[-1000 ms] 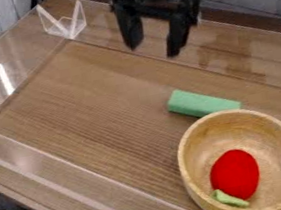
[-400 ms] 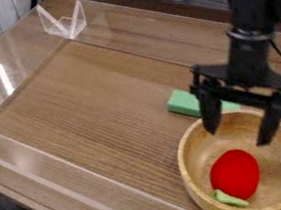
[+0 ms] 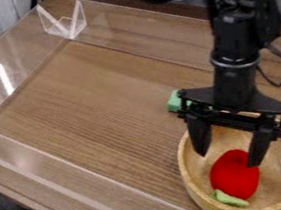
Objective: Move the red fruit to the left
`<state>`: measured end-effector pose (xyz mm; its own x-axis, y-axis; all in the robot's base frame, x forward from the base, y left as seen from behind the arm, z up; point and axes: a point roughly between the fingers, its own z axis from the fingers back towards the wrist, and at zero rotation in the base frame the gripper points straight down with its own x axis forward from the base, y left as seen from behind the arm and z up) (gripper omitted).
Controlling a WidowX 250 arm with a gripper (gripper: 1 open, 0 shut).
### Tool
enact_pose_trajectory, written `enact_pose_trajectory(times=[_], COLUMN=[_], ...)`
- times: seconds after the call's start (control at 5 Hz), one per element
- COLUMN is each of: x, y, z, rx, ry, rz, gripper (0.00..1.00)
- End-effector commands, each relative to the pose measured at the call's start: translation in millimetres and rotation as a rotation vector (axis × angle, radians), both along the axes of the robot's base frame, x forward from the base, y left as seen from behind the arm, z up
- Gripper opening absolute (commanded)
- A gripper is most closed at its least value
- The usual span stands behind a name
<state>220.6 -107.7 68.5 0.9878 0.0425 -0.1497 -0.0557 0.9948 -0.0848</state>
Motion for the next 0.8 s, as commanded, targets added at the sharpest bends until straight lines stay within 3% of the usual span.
enact_pose_trajectory(times=[0.0,0.4,0.6], x=[5.5,5.9,1.8], y=[6.0,-22.0,-26.8], z=[7.7,34.6,33.1], rx=[-0.035,-0.055,-0.064], ry=[-0.078,-0.127,-0.137], rz=[-0.002,0.004,0.076], gripper=[1.00,1.00,1.00])
